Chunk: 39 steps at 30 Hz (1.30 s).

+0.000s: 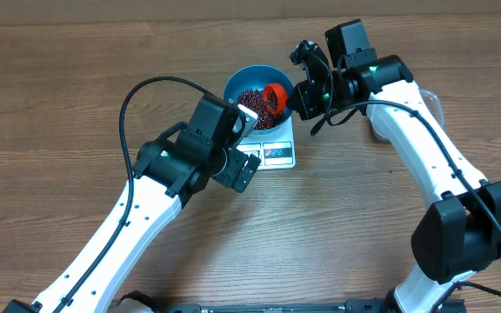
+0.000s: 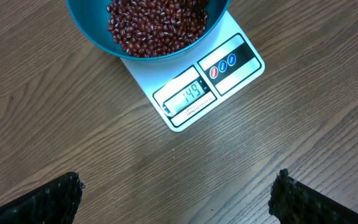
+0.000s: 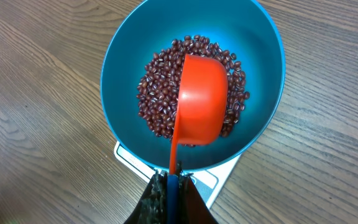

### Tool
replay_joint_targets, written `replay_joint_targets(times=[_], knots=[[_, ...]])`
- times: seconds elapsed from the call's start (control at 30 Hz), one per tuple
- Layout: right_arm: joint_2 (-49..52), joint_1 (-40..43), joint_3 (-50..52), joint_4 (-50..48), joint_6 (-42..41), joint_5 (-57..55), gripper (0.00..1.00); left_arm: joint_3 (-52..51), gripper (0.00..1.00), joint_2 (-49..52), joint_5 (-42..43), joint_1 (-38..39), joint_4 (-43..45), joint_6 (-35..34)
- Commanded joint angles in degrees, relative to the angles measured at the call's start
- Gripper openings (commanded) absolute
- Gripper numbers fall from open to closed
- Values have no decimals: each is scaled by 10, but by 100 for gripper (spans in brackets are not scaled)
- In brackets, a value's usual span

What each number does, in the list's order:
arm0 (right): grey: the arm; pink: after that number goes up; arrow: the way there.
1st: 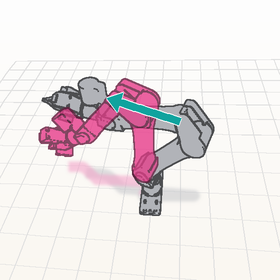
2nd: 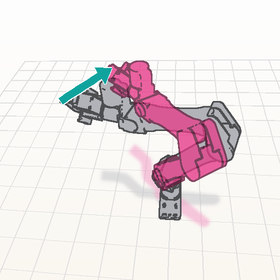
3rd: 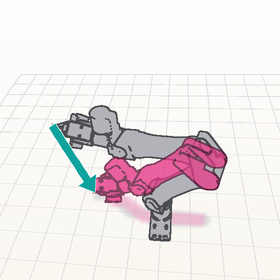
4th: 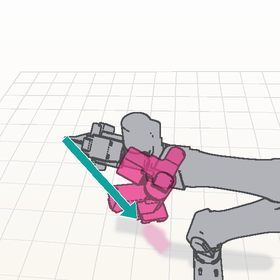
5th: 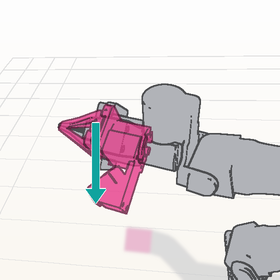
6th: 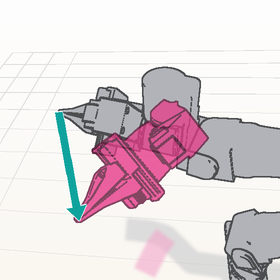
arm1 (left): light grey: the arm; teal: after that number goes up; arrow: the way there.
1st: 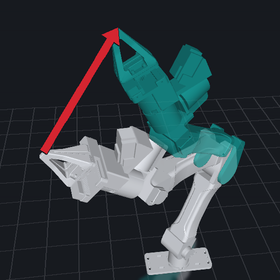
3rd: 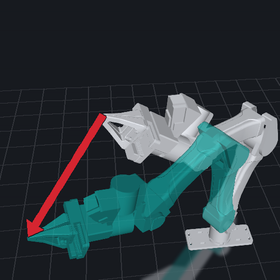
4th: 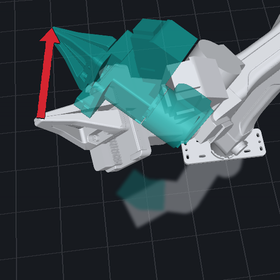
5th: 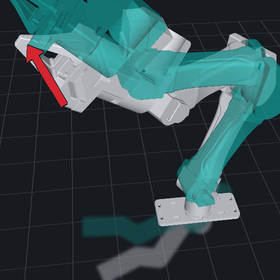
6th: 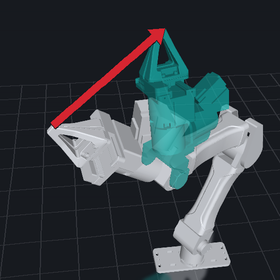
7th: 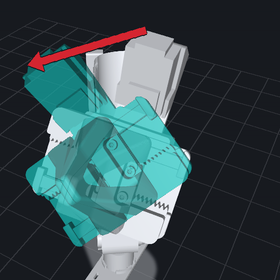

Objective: Scoop item into bowl and weigh 150g on scale
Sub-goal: 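Keep trickling beans from the scoop until the scale reads 150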

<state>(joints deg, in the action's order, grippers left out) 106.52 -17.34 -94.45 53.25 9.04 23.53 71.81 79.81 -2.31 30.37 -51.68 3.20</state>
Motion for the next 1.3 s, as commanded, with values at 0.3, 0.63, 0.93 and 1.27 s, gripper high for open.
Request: replay_joint_targets(times=[0.3,0.63,0.93,1.27], knots=[[-1,0,-16,3,2,6,4,3,100,-12,4,0,1,9],[-1,1,-16,3,10,18,4,3,100,-12,4,0,1,9],[-1,1,-16,2,10,18,4,3,100,-12,4,0,1,9],[-1,1,-16,3,10,18,4,3,100,-12,4,0,1,9]])
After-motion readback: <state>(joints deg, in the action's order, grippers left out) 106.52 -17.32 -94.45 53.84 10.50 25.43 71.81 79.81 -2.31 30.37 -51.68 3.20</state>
